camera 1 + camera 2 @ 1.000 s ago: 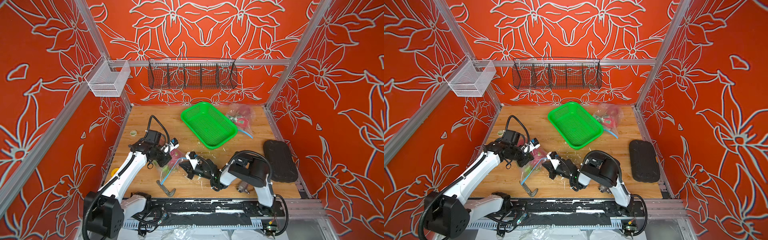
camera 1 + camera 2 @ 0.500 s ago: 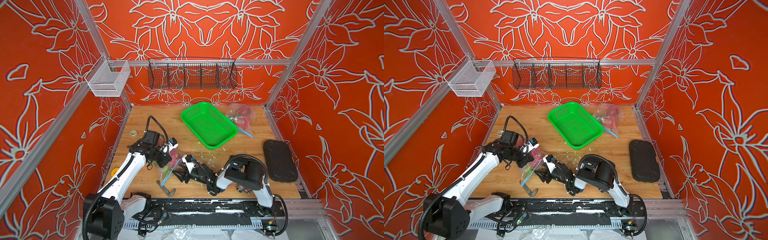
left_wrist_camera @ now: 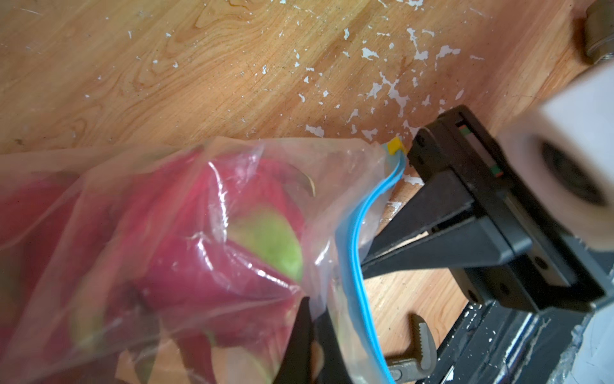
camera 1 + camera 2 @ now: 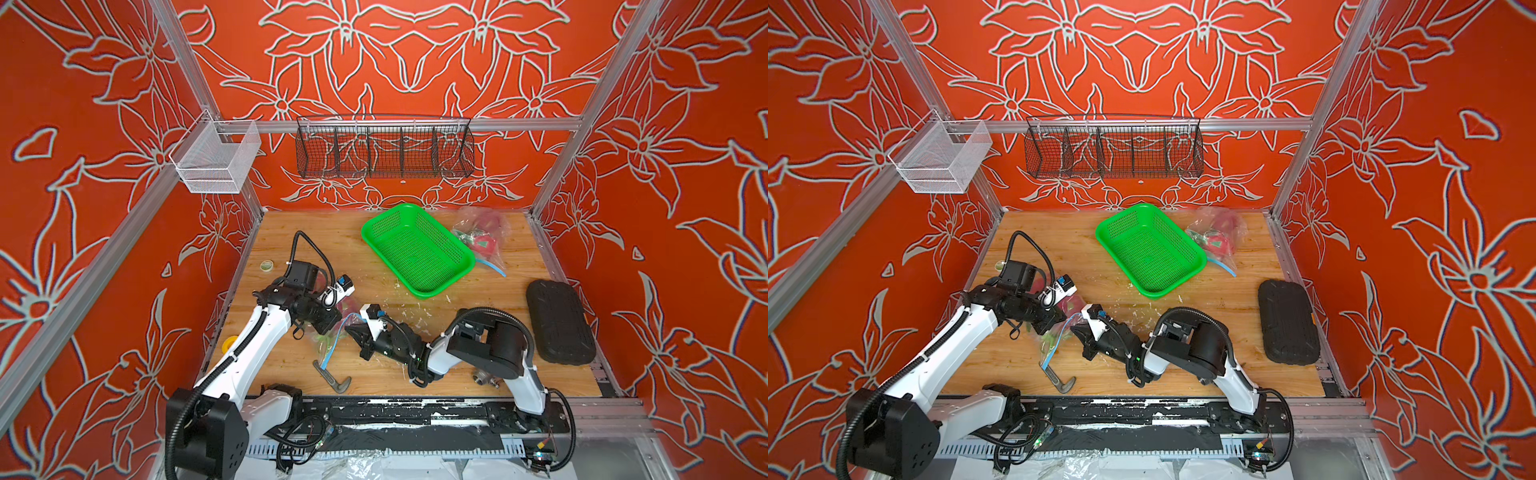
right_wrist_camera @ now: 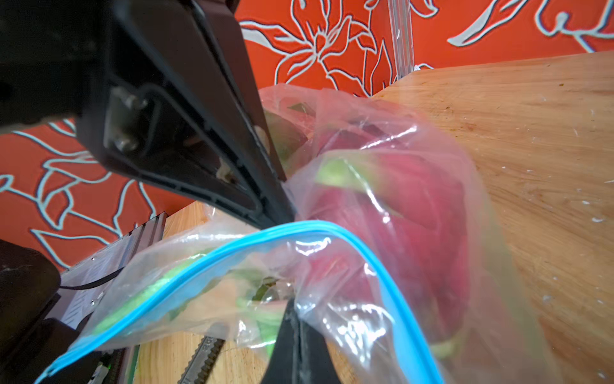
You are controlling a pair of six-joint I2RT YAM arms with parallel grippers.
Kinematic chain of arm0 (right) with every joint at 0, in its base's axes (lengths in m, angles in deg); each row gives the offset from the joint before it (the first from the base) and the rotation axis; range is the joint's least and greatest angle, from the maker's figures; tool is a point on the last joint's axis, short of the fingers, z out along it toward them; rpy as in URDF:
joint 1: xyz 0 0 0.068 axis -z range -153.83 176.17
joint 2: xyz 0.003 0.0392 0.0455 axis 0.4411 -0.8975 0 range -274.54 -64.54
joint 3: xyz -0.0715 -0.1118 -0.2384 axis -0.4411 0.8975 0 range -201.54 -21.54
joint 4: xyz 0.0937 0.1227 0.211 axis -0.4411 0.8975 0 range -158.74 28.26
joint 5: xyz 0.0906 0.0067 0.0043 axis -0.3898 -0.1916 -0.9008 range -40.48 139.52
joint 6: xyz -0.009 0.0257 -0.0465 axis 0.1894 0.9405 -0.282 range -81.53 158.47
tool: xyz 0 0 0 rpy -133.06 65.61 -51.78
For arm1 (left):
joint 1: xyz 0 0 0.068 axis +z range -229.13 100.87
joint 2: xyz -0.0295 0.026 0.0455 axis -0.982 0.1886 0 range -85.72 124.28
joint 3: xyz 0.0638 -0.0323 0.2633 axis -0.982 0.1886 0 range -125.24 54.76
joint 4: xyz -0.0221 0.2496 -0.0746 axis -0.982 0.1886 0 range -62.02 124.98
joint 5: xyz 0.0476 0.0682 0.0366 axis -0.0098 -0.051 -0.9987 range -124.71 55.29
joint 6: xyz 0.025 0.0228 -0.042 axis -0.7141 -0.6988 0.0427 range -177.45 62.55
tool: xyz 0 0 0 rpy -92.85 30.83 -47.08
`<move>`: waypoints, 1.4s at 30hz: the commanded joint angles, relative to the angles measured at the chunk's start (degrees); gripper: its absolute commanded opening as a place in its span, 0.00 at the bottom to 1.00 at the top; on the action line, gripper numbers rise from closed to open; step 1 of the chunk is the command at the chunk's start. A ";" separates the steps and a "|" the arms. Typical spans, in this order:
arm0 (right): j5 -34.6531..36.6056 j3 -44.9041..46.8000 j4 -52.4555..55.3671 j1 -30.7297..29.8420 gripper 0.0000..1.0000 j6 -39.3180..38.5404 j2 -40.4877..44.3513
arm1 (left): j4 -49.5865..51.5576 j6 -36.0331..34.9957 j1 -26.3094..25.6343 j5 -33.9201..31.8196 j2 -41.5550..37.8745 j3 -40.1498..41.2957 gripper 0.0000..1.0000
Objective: Open the zip-top bag and take out the dragon fruit
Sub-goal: Open the zipper of the food storage bag at the center of the board, then pick up the dragon fruit from the zipper food storage bag.
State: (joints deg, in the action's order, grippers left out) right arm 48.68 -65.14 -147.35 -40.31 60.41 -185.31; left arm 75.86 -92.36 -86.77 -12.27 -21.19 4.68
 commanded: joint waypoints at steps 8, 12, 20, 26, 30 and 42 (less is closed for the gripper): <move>4.45 5.55 -2.21 -2.30 0.00 -4.22 -2.80 | 0.29 -5.48 7.01 -6.13 -3.11 -7.51 0.00; 7.01 9.39 -2.25 -3.19 0.00 -5.58 -2.88 | -0.28 -8.13 15.88 -3.73 -2.10 -10.46 0.00; 8.14 13.07 -2.25 -4.04 0.00 -6.56 -4.00 | 2.44 -8.41 18.90 2.95 -1.42 -12.04 0.00; 12.39 19.60 -2.25 -7.90 0.43 -13.05 6.86 | 7.03 -8.41 16.76 13.65 -2.67 -7.71 0.00; 14.37 22.25 0.04 -12.00 0.51 -15.93 16.63 | 7.82 -7.24 11.31 14.00 -4.04 -5.48 0.19; 11.65 5.72 27.70 -9.47 0.40 -26.55 19.34 | 5.38 -4.90 10.37 10.93 -7.53 -5.92 0.11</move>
State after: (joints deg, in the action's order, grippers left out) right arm 62.34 -55.80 -127.42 -52.11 38.51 -163.39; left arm 82.09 -97.19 -76.19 -0.73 -27.57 -1.05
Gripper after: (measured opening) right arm 0.402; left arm 0.112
